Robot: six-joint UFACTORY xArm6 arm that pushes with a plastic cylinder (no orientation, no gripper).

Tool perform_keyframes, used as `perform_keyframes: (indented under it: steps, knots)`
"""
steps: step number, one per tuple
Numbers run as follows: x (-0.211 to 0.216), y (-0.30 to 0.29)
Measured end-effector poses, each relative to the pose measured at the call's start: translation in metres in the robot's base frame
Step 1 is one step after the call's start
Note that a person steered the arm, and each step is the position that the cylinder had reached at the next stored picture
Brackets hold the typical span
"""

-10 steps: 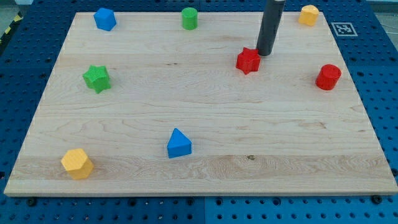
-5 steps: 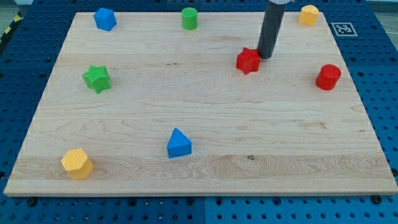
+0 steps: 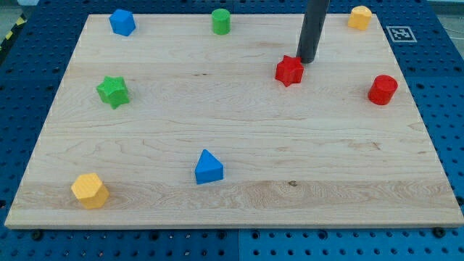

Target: Slide the red star horizontally to the right of the red circle

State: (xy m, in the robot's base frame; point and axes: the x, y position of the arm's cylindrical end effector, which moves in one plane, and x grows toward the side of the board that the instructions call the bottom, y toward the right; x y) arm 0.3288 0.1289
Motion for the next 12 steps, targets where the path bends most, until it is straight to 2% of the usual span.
perform_keyframes:
  steps: [2, 12]
  knots:
    - [0.001, 0.0]
    - [0.068, 0.004]
